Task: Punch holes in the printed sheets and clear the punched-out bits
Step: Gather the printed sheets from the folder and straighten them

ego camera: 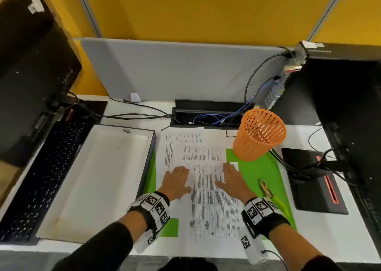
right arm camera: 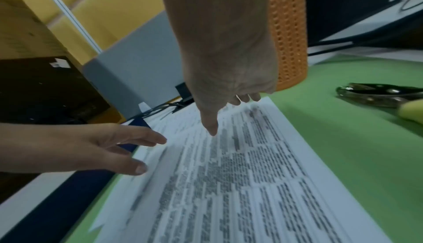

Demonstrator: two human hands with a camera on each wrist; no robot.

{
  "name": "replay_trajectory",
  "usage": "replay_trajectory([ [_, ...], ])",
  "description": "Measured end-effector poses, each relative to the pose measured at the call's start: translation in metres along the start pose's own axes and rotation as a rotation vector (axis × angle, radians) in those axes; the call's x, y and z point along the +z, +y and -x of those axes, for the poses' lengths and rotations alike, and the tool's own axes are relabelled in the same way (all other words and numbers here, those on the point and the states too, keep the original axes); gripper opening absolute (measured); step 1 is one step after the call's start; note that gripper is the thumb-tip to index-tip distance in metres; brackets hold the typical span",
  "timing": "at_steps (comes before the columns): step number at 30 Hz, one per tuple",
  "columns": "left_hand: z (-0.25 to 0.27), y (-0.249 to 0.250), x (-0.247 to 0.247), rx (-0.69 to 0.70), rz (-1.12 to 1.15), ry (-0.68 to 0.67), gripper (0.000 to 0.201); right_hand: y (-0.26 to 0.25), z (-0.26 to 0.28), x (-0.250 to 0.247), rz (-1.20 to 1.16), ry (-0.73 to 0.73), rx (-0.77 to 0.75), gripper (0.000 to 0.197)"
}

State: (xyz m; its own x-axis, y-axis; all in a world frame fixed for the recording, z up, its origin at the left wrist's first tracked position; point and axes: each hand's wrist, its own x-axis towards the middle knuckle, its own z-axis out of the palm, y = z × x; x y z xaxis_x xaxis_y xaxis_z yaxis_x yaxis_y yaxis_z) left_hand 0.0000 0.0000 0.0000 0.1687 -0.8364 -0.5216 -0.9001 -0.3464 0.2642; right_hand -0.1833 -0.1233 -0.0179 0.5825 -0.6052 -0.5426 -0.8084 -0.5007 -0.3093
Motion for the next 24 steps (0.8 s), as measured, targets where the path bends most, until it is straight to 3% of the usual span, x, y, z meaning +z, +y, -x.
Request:
replay_trajectory([
  [3,-0.003,0.001,0.012,-0.02,-0.013,-0.073,0.088,0.016,0.0,0.008,-0.013,-0.017,0.08,0.082],
  [8,-0.01,0.001,0.023,-0.042,-0.06,-0.116,0.104,0.029,-0.007,0.007,-0.052,0.079,0.115,0.087],
  [18,-0.022,0.003,0.027,-0.051,-0.148,-0.069,0.111,0.038,-0.025,-0.009,-0.064,0.155,0.064,0.111],
  [24,-0.022,0.0,0.029,-0.046,-0.158,-0.047,0.112,0.037,-0.03,-0.016,0.015,0.106,0.096,0.117],
])
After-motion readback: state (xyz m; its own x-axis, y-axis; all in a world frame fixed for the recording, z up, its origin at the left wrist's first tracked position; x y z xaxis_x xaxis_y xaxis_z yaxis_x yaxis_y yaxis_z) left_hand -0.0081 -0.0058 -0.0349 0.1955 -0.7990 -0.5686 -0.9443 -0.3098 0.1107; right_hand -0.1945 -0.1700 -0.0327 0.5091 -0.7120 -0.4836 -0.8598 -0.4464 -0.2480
